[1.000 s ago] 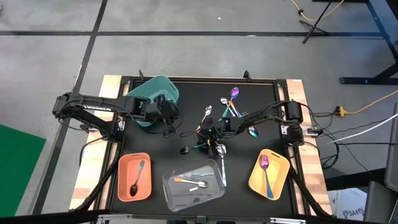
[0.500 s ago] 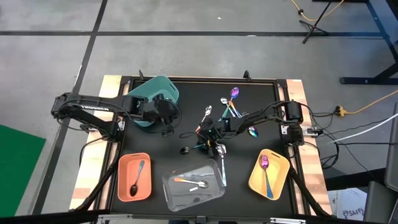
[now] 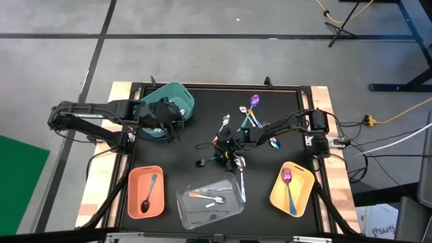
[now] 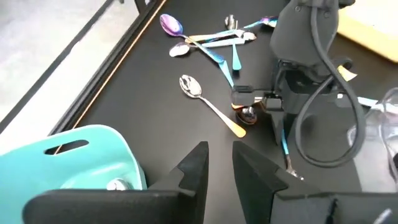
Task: Sort silverware by color (type)
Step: Put the blue spoon into the orange bin
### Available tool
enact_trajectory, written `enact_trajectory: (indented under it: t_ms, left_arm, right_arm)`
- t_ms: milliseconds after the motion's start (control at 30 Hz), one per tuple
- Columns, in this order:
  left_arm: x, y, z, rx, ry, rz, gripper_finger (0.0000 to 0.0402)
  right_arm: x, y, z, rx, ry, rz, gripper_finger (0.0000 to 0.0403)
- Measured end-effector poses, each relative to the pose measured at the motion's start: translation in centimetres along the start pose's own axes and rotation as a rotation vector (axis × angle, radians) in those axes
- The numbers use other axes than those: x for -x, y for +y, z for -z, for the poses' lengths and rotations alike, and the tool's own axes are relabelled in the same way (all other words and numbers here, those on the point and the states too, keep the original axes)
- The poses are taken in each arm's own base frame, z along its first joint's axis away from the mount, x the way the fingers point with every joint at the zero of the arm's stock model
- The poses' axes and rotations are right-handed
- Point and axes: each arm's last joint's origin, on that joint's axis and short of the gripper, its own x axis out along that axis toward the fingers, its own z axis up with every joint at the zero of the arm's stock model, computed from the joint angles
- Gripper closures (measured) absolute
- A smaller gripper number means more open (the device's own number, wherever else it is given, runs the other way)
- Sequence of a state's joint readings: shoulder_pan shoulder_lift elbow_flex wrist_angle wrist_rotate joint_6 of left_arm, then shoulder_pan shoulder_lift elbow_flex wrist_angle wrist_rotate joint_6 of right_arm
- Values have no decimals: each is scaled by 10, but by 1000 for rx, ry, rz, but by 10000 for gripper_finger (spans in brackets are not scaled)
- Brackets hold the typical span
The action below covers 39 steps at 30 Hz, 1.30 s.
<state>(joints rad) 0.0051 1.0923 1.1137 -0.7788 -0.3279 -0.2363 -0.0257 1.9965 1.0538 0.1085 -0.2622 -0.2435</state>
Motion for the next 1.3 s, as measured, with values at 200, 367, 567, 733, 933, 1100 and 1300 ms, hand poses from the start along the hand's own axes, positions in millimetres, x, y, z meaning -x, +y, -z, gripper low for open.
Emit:
enact_trajectory:
  t_ms: [200, 367, 567, 733, 933, 1100, 1300]
  left_arm:
    - [15, 5, 0, 15, -50, 12, 335]
    - [28, 10, 1, 46, -93, 23, 335]
    - [41, 15, 3, 183, -129, 57, 335]
    - [47, 15, 4, 296, -122, 132, 335]
    - [44, 13, 4, 364, -97, 161, 335]
    - [41, 11, 4, 425, -71, 187, 335]
    - [38, 10, 3, 426, -63, 181, 335]
  right_arm:
    - [0, 0, 0, 0, -3, 2, 398]
    - [0, 0, -1, 2, -9, 3, 397]
    - [6, 0, -5, 12, -24, 21, 399]
    - [13, 0, -13, 69, -60, 36, 401]
    - [26, -1, -28, 109, -148, 75, 403]
    - [41, 0, -40, 187, -197, 95, 402]
    - [52, 0, -46, 240, -207, 147, 402]
